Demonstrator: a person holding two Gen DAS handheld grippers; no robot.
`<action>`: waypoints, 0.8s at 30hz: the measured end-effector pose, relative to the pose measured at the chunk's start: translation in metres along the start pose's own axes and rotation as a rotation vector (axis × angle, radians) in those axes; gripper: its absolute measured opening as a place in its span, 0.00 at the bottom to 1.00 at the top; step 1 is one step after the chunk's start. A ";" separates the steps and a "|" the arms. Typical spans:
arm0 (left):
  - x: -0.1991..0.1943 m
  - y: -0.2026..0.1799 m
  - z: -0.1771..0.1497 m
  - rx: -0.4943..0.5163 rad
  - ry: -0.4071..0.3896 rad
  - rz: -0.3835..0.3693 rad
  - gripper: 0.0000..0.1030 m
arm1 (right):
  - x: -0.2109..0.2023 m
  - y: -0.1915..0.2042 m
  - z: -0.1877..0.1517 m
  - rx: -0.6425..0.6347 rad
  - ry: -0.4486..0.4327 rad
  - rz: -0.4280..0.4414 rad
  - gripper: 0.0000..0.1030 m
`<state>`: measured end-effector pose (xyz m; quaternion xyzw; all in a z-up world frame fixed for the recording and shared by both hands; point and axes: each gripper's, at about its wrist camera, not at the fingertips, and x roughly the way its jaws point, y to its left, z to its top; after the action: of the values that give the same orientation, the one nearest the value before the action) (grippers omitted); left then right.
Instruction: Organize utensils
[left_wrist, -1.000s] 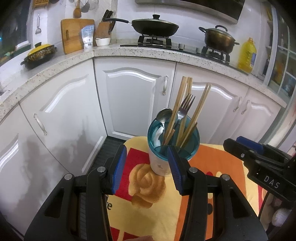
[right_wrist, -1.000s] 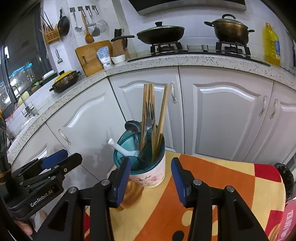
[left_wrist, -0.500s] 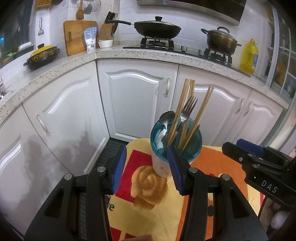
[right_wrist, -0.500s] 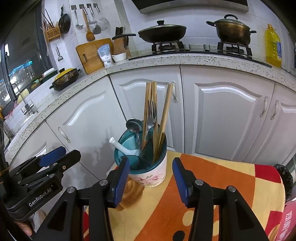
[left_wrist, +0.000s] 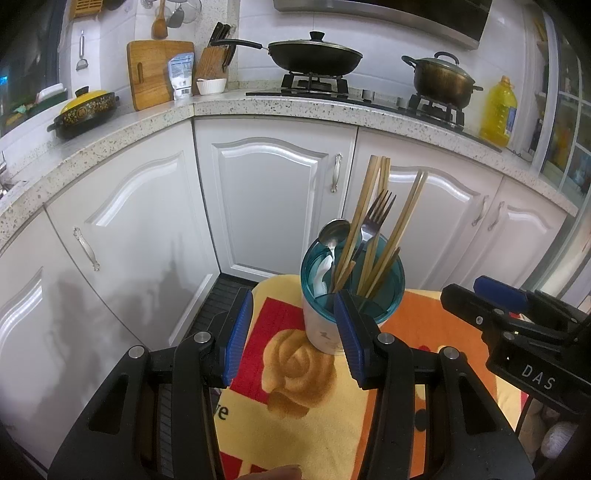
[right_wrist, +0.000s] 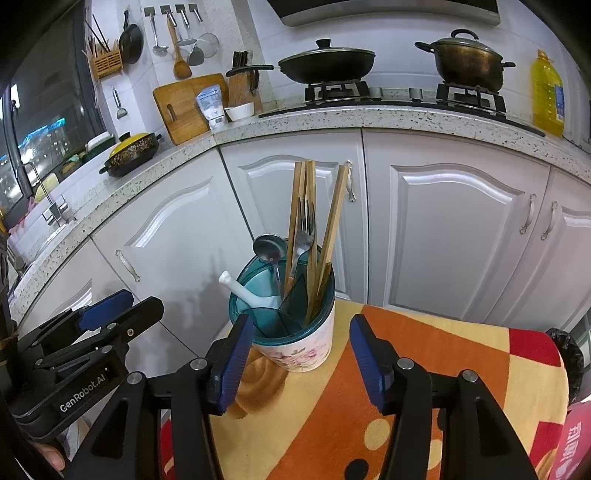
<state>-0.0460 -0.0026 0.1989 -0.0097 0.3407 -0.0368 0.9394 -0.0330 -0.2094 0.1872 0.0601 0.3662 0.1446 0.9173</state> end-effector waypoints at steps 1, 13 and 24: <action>0.000 0.000 0.000 0.000 0.000 0.000 0.44 | 0.000 0.000 0.000 0.000 0.000 -0.001 0.51; 0.002 0.004 -0.001 -0.001 0.005 0.005 0.44 | 0.005 0.000 0.001 -0.005 0.013 0.001 0.51; 0.004 0.004 -0.001 -0.001 0.007 0.006 0.44 | 0.007 0.002 0.001 -0.010 0.015 0.003 0.51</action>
<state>-0.0436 0.0014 0.1956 -0.0091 0.3442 -0.0340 0.9382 -0.0282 -0.2052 0.1840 0.0551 0.3720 0.1483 0.9146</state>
